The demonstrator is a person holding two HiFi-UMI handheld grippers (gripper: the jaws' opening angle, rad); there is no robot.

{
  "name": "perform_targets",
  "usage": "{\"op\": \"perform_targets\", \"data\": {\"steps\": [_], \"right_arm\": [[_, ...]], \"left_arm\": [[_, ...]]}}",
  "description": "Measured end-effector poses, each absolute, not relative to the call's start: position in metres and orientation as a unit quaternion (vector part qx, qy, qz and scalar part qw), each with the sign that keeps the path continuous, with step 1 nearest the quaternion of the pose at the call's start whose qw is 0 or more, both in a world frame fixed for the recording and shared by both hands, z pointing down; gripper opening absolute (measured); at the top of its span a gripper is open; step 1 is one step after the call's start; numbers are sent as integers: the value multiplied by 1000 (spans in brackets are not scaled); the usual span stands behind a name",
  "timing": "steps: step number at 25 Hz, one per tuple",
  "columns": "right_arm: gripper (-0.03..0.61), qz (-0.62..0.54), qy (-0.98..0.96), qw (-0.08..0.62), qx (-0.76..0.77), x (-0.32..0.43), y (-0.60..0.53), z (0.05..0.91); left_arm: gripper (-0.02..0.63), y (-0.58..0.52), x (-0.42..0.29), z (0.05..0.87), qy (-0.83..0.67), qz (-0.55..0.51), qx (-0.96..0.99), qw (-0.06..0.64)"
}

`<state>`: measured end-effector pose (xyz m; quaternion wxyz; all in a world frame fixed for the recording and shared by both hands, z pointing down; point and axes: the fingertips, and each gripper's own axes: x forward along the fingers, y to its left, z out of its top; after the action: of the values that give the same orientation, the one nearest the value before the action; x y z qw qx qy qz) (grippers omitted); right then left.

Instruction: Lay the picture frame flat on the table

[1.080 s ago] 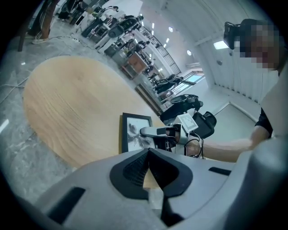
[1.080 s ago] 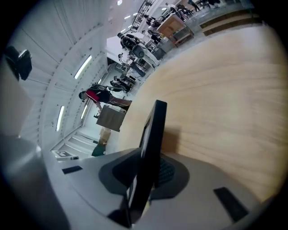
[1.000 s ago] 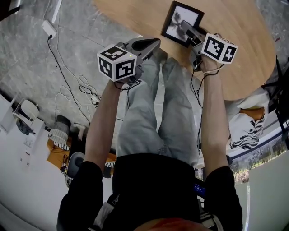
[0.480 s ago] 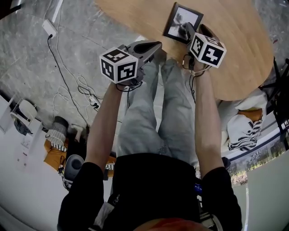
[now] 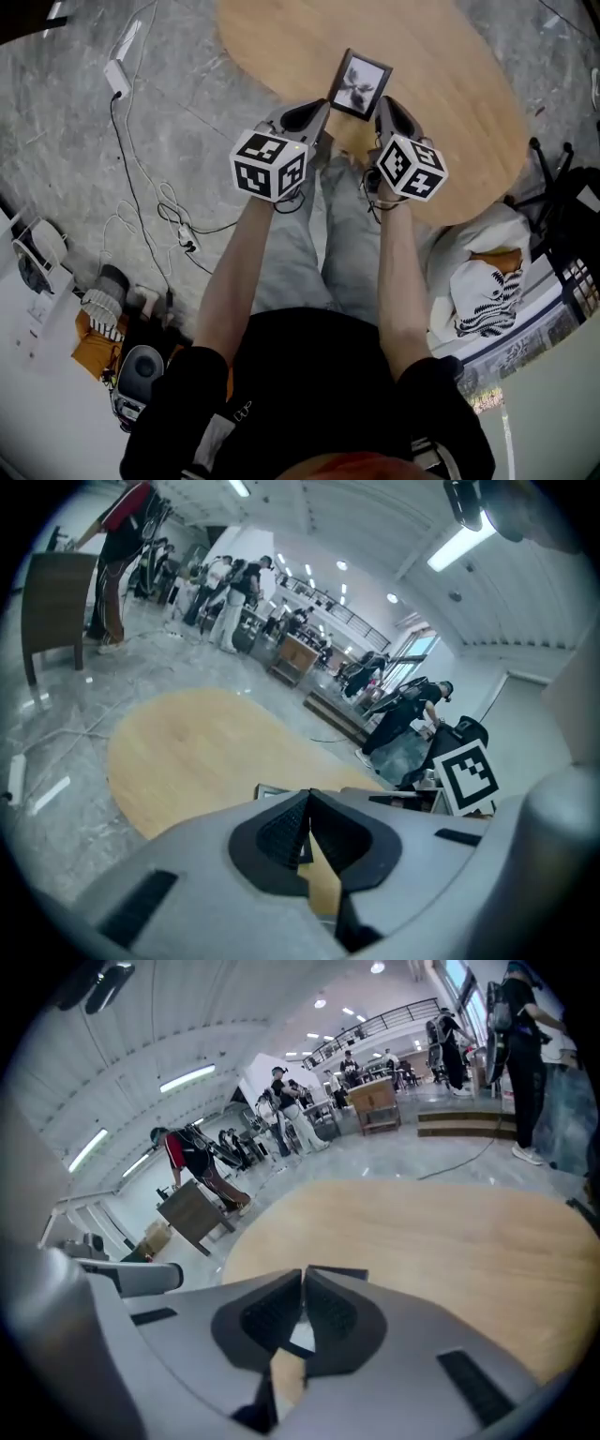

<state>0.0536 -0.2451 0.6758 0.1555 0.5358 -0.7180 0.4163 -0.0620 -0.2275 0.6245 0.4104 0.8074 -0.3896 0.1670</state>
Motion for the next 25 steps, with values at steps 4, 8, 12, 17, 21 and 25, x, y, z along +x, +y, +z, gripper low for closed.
{"op": "perform_targets", "data": {"steps": [4, 8, 12, 17, 21, 25], "right_arm": [[15, 363, -752, 119, 538, 48, -267, 590], [14, 298, -779, 95, 543, 59, -283, 495], [15, 228, -800, 54, 552, 72, -300, 404], [14, 145, -819, 4, 556, 68, -316, 300], [15, 94, -831, -24, 548, 66, -323, 233], [11, 48, -841, -43, 538, 51, -324, 180]], "left_arm": [[8, -256, -58, 548, -430, 144, 820, 349], [8, -271, -53, 463, -476, 106, 821, 298], [8, -287, -52, 384, -512, 73, 824, 232], [8, -306, -71, 277, -561, 6, 814, 151], [8, -306, -65, 213, -577, -15, 812, 85], [8, -305, -71, 165, -578, -27, 814, 39]]}}
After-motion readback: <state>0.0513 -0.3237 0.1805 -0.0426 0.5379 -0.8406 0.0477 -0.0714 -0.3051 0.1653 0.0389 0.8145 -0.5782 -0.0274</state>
